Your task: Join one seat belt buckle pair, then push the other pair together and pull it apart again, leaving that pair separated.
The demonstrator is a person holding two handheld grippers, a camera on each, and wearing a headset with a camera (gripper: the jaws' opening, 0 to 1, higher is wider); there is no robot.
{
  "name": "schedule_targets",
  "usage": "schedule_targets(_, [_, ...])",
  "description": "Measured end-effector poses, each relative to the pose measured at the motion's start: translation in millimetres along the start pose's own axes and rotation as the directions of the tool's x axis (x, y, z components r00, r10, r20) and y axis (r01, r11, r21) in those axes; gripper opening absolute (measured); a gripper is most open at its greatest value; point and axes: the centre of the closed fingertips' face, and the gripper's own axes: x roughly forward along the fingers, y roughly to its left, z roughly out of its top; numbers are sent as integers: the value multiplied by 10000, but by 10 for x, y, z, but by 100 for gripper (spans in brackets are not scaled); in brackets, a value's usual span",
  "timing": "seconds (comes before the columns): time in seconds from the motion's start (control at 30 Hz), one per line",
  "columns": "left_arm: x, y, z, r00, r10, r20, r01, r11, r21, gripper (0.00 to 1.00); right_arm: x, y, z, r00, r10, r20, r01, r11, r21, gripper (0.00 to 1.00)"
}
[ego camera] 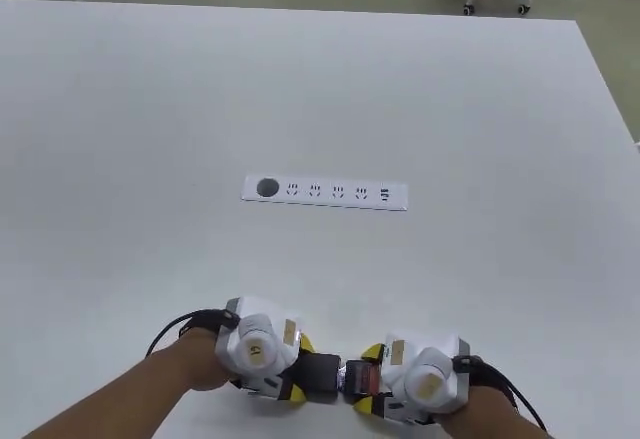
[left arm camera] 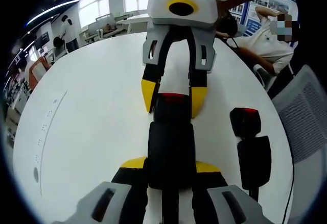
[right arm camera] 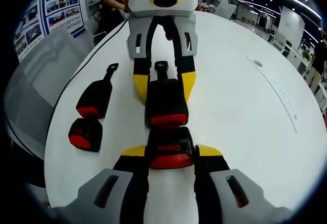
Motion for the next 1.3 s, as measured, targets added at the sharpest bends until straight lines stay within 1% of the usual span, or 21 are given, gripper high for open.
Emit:
schedule_targets(0.07, [6,5,-7,10000,-4,98,5,10000,-18,32,1,5,-2,10000,15,47,-15,10000,-43,32])
schedule_targets(0.37, [19,9,-12,9998,-22,210,22,10000,-4,33,1,0,-5,9998,45,198,-43,10000,-74,32])
schedule_targets(0.57, [18,-2,10,9998,-32,206,31,10000,27,33,-28,10,-17,9995,57,296,-54,9999,-105,32])
schedule_targets(0.8, [19,12,-18,9994,-33,354,33,10000,-3,33,-58,2,-100,9994,32,350,-30,10000,-68,32])
schedule_targets(0.9, [13,5,-11,9994,-41,337,41,10000,5,33,-83,3,-130,9994,21,350,-20,10000,-34,32])
schedule_targets(1.13, [18,4,-11,9996,-26,293,25,10000,25,33,-98,-1,-141,9988,-2,493,5,10000,-56,32])
schedule_targets(1.2, [20,7,-19,9996,-28,290,27,10000,25,33,-126,12,-172,9987,-6,500,10,10000,-74,32])
schedule_targets(1.3, [18,11,-27,9996,-24,285,23,10000,18,33,-168,2,-263,9987,-21,517,23,10000,-38,32])
